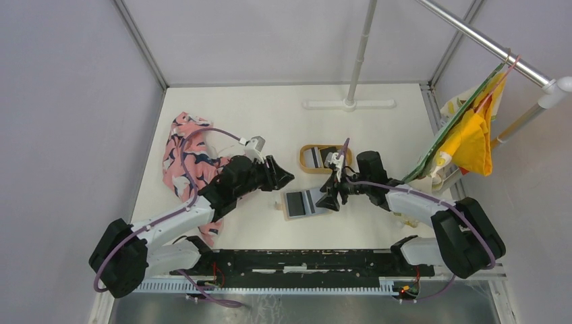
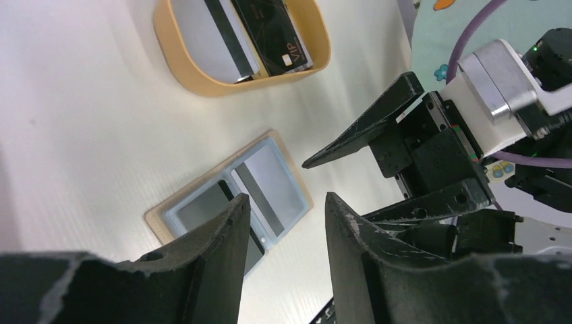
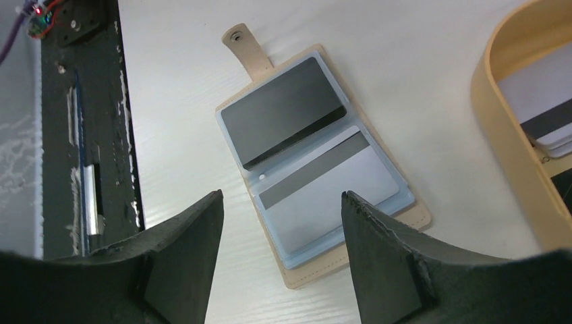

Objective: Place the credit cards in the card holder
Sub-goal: Insert the credit card into the card holder, then pick up the credit card from the storage box.

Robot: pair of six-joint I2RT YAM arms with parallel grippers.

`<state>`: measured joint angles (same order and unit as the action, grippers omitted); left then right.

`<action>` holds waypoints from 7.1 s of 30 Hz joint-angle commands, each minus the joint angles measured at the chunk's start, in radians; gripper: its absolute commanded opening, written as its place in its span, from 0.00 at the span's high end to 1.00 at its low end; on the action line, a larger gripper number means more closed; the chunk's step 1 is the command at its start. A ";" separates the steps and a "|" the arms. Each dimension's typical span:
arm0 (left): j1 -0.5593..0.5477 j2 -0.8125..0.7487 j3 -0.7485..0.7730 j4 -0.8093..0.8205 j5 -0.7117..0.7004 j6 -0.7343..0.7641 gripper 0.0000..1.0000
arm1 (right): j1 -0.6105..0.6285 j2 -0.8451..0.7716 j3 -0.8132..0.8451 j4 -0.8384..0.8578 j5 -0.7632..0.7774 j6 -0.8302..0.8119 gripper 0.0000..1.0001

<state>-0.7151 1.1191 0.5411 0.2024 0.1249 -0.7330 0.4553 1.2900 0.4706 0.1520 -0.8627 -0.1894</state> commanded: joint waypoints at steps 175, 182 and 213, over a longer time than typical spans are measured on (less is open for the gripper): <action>-0.096 -0.064 0.044 -0.344 -0.349 0.044 0.79 | 0.141 0.395 0.157 0.383 -0.119 0.614 0.40; -0.097 -0.195 -0.007 -0.218 -0.340 0.081 0.62 | 0.135 0.295 0.450 -0.356 -0.066 -0.164 0.41; -0.095 -0.022 -0.041 -0.030 -0.276 0.159 0.06 | -0.167 0.358 0.502 -0.226 0.444 0.090 0.31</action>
<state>-0.8074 1.0760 0.4808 0.1108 -0.1539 -0.6151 0.2855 1.6104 0.9596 -0.1356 -0.4377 -0.1783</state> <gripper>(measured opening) 0.948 0.694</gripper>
